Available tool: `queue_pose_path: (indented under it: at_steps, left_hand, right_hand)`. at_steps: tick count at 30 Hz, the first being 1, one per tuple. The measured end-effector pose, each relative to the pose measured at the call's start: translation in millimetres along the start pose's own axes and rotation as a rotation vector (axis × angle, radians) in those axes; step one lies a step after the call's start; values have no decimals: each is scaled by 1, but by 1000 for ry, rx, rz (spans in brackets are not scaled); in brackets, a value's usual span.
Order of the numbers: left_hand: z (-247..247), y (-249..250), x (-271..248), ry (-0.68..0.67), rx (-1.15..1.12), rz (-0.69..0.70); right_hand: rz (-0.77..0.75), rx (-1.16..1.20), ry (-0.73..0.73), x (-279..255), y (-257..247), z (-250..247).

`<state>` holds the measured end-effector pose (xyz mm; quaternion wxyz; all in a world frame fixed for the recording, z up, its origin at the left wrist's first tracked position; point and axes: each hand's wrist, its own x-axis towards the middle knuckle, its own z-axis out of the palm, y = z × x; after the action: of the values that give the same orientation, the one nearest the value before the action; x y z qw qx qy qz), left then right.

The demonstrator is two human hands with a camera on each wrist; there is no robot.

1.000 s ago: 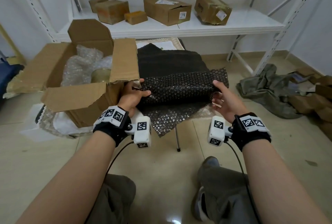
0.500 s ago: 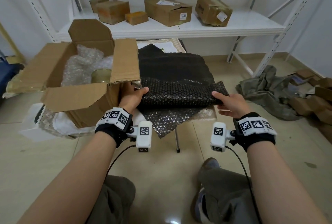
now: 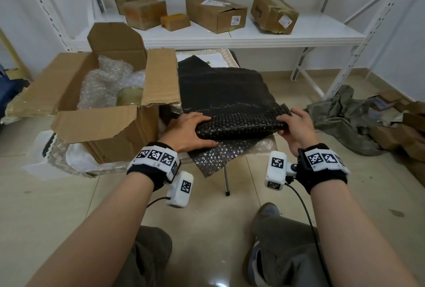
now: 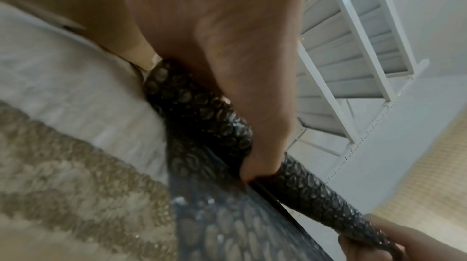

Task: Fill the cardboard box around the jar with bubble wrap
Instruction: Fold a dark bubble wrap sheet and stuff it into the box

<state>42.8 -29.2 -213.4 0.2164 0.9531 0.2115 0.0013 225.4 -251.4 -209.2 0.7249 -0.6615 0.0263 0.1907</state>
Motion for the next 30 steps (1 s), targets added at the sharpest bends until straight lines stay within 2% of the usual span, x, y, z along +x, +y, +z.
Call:
queue_pose_path:
  at_steps: [3,6,9,12,15,19,23,26,30]
  left_hand:
    - [-6,1,4,123,-45,-31]
    - [-14,8,4,123,-78,-78]
    - [-27,23,2,103,-246,-82]
    - [-34,41,2,117,-434,-39]
    - [-35,57,-2,45,-735,-100]
    - [-29,63,-8,-110,-1048,-253]
    - [-19,59,-1,-147,-1225,-294]
    - [-10,58,5,-94,-1133,-232]
    - [-4,51,10,64,-1083,-184]
  right_hand:
    - [-1,227,-102,-9,-7,2]
    - [40,391,-212,-18,-14,5]
    - [48,290,-327,-26,-15,12]
    - [118,179,-439,-33,-10,23]
    - [167,139,-537,-37,-6,34]
    - [149,206,-527,-38,-3,42]
    - [156,302,-464,-38,0,47]
    - [163,310,-372,-39,7,52]
    - [151,270,-230,-35,15,56]
